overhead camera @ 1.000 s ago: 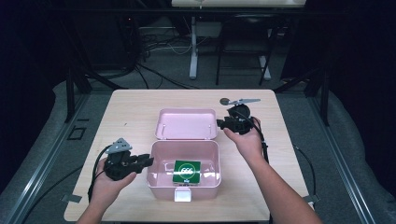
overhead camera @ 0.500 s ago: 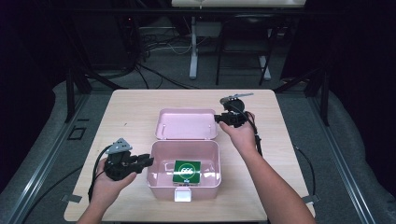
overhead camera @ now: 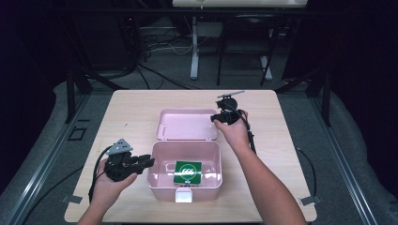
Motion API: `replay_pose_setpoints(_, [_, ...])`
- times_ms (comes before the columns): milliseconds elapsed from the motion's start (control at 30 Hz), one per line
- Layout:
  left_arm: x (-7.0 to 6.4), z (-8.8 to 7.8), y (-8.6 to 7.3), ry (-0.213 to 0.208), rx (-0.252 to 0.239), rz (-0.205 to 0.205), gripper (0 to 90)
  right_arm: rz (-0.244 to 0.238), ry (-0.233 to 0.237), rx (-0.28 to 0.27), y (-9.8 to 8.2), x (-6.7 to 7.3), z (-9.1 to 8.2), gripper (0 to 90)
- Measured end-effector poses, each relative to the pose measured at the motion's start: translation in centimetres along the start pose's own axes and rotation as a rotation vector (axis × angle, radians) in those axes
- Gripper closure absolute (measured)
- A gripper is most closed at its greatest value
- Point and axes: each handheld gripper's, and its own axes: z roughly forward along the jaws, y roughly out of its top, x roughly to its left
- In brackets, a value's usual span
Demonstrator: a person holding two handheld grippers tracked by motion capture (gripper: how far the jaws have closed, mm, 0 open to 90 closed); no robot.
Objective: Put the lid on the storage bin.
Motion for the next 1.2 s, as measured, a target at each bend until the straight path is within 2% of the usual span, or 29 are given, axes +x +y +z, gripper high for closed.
replay_pose_setpoints(200, [0.0, 0.0, 0.0, -0.001, -0.001, -0.001, 71.9, 0.002, -0.048, 0.014, 0.5, 0.1, 0.5, 68.2])
replay_pose_setpoints(467, [0.0, 0.0, -0.1, -0.002, -0.004, -0.004, 72.0, 0.026, -0.056, 0.041, 0.6, -0.7, 1.5, 69.8])
replay_pose_setpoints(633, [0.0, 0.0, -0.1, -0.003, -0.003, -0.002, 72.0, 0.059, -0.042, 0.045, 0.7, -1.0, 1.8, 71.5])
replay_pose_setpoints(1200, [0.1, 0.0, -0.1, -0.01, -0.003, -0.011, 72.1, 0.1, -0.021, 0.073, 0.7, -1.4, 2.7, 73.3])
